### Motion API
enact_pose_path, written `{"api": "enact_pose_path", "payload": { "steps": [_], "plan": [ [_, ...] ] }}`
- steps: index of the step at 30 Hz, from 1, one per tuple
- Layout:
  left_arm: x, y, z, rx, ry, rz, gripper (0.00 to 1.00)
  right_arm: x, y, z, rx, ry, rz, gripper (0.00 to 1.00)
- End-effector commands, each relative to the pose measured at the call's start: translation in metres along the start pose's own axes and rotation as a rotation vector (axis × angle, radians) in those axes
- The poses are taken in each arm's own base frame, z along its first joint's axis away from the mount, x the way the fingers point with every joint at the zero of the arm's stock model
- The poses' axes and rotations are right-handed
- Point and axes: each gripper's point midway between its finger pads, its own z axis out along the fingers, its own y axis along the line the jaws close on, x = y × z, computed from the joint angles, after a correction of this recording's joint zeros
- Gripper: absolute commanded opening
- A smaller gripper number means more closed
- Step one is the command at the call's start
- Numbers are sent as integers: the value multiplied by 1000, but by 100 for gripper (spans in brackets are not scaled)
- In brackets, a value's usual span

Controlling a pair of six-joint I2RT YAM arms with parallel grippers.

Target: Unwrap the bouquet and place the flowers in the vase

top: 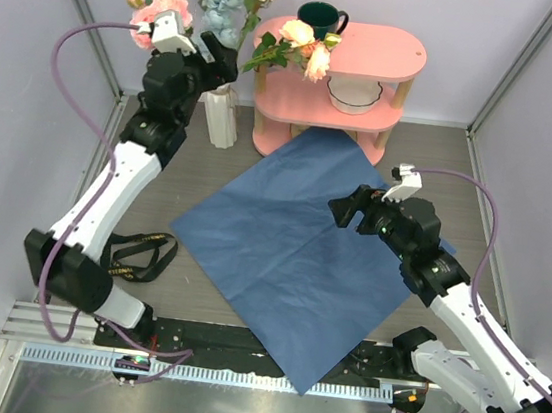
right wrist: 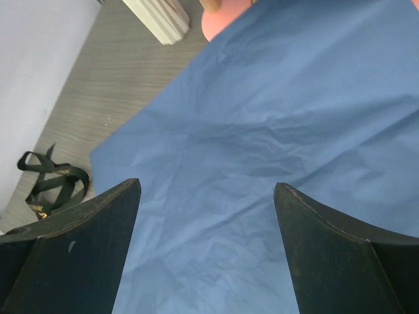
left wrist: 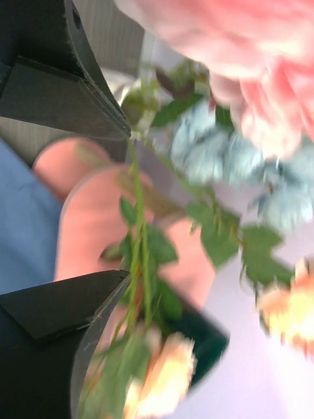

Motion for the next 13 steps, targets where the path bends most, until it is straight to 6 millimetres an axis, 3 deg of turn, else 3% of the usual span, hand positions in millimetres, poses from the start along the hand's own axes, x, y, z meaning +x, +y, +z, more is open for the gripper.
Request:
{"api": "enact_pose_path", "payload": {
  "steps": [1, 3, 4, 5, 6, 7, 9, 10, 11, 13],
  "plan": [
    [-6, -52, -62, 296, 141, -162, 84, -16, -6, 2, 66, -14, -25, 89],
    [11, -57, -84, 355, 220, -198, 85, -16, -14, 1, 115, -1, -35, 90],
    [3, -69, -110, 451, 237, -205, 85, -14, -17, 1, 133, 8, -41, 90],
    [18, -68, -122, 476, 283, -208, 89, -16, -23, 0, 163, 1, -42, 90],
    [20, -69, -136, 514, 305, -200, 90, -18, -22, -1, 165, -3, -47, 91],
    [14, -76, -164, 595, 313, -187, 92, -18, -23, -2, 171, -2, -50, 91],
    [32, -65, -188, 611, 357, -144, 93, -19, -25, -5, 180, -6, -53, 92],
    [21, -63, -209, 631, 320, -129, 94, -23, -22, -7, 167, -30, -50, 92],
    [35, -52, -217, 607, 355, -117, 95, -23, -21, -9, 155, -37, -47, 92],
    [31, -44, -234, 606, 325, -81, 97, -36, -15, -18, 132, -97, -44, 94]
  ]
}}
